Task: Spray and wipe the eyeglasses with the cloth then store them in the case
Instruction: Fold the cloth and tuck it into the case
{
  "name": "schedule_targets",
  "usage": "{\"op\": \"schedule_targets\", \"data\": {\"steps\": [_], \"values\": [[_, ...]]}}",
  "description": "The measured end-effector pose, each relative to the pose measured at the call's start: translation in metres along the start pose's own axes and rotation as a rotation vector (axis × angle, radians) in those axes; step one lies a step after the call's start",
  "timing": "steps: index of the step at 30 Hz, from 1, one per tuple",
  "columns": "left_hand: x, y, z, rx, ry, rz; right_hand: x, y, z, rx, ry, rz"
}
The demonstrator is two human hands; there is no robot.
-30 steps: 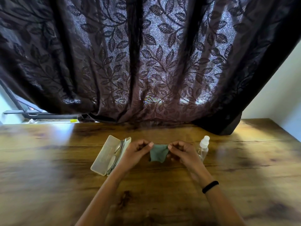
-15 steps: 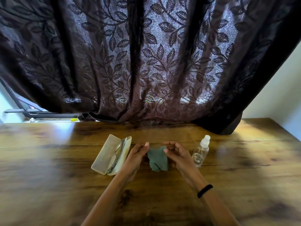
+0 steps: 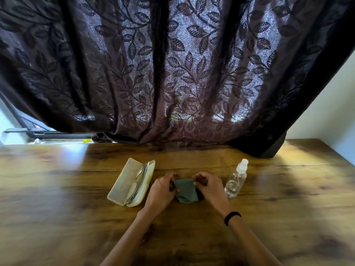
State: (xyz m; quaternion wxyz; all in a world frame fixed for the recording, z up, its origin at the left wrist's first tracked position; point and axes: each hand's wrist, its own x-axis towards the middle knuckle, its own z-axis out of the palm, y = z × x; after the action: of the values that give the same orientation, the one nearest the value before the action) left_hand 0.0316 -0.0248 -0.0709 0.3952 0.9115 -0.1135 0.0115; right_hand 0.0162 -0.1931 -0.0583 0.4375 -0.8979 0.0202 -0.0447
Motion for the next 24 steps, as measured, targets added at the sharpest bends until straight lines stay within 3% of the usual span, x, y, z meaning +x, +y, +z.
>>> {"op": "schedule_targets", "data": {"steps": [3, 7, 13, 19, 24], "values": [[0.002, 0.001, 0.003, 0.012, 0.036, 0.004, 0.001, -0.002, -0.001, -0.019, -0.005, -0.002], [0.000, -0.002, 0.008, -0.124, 0.017, -0.007, 0.000, -0.003, -0.003, 0.205, -0.071, 0.108], [0.000, -0.004, 0.008, -0.208, -0.013, -0.058, -0.001, -0.008, -0.007, 0.224, -0.075, 0.096], [0.003, -0.003, 0.007, -0.224, -0.005, -0.041, 0.000, -0.015, -0.008, 0.409, -0.136, 0.159], [-0.002, -0.003, 0.007, -0.127, 0.007, 0.024, 0.000, -0.006, -0.008, 0.252, -0.103, 0.118]]}}
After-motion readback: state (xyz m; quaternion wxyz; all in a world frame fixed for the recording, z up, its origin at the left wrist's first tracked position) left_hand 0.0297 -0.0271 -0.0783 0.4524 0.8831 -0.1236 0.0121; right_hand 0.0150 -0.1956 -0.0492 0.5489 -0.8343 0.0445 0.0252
